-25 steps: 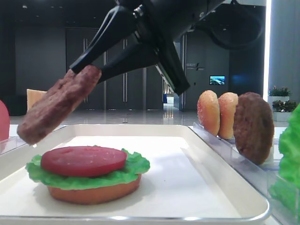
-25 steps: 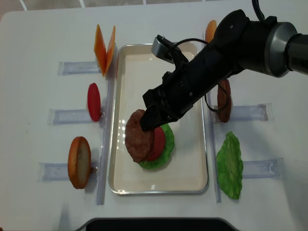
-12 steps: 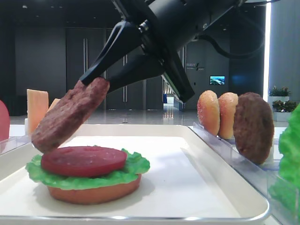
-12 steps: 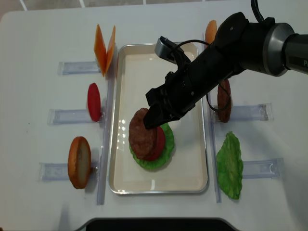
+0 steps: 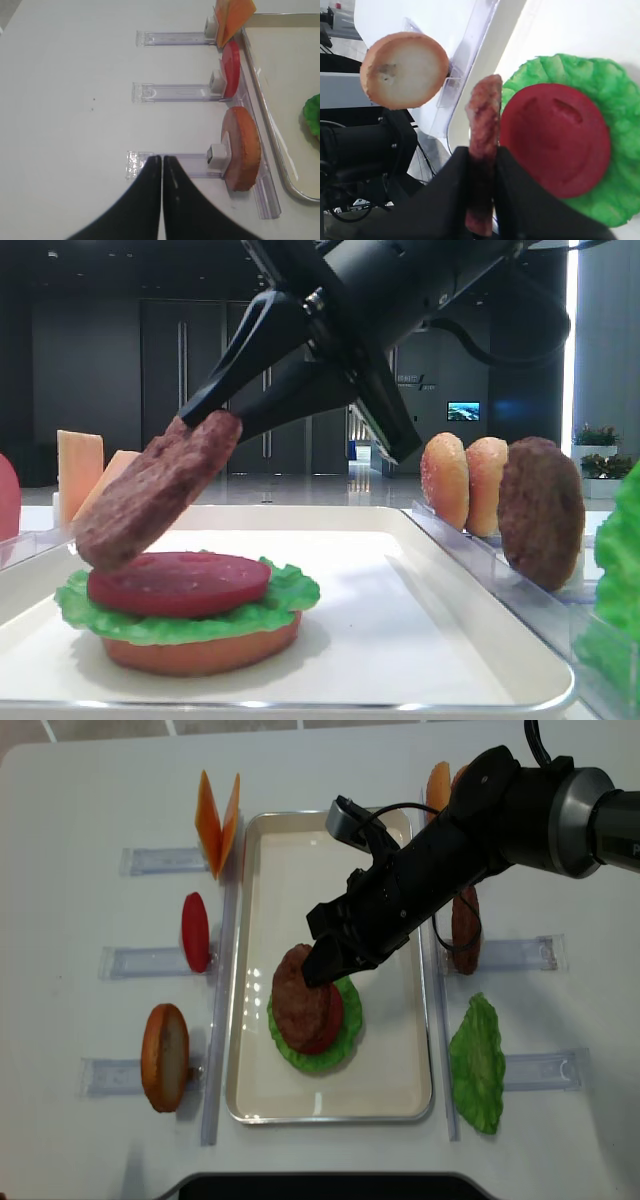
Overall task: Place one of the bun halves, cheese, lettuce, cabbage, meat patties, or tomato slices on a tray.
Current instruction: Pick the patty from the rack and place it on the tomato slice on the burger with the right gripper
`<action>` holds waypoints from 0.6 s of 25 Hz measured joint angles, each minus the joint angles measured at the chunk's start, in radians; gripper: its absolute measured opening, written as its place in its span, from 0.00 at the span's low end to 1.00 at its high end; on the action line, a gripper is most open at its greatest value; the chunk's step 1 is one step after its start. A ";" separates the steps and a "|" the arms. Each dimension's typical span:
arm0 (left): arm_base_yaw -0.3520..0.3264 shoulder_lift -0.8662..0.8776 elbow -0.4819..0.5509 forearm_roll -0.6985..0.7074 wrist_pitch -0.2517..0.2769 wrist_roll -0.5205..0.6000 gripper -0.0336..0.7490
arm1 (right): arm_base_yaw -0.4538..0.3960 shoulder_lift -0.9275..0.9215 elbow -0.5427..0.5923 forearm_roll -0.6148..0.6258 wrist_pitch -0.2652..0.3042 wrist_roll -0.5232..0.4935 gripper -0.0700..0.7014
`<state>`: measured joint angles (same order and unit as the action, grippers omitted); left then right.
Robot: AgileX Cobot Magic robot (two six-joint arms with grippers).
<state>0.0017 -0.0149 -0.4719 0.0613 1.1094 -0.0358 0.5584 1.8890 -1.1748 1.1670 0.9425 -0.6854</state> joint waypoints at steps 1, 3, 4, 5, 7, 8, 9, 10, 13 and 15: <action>0.000 0.000 0.000 0.000 0.000 0.000 0.04 | 0.000 0.000 0.000 0.000 0.001 0.000 0.23; 0.000 0.000 0.000 0.000 0.000 0.000 0.04 | 0.000 0.004 0.000 0.000 0.006 0.000 0.23; 0.000 0.000 0.000 0.000 0.000 0.000 0.04 | 0.000 0.008 0.000 0.000 0.012 0.000 0.23; 0.000 0.000 0.000 0.000 0.000 0.000 0.04 | 0.000 0.012 0.000 0.000 0.018 0.000 0.23; 0.000 0.000 0.000 0.000 0.000 0.000 0.04 | 0.000 0.019 0.000 0.003 0.034 0.000 0.23; 0.000 0.000 0.000 0.000 0.000 0.000 0.04 | 0.000 0.020 0.000 0.004 0.037 0.000 0.23; 0.000 0.000 0.000 0.000 0.000 0.000 0.04 | 0.000 0.020 0.000 0.006 0.038 0.000 0.23; 0.000 0.000 0.000 0.000 0.000 0.000 0.04 | 0.000 0.020 0.000 0.006 0.038 0.000 0.23; 0.000 0.000 0.000 0.000 0.000 0.000 0.04 | 0.000 0.020 0.000 0.006 0.038 0.000 0.23; 0.000 0.000 0.000 0.000 0.000 0.000 0.04 | 0.000 0.020 0.000 0.006 0.037 -0.001 0.23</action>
<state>0.0017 -0.0149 -0.4719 0.0613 1.1094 -0.0358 0.5584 1.9085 -1.1748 1.1734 0.9791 -0.6864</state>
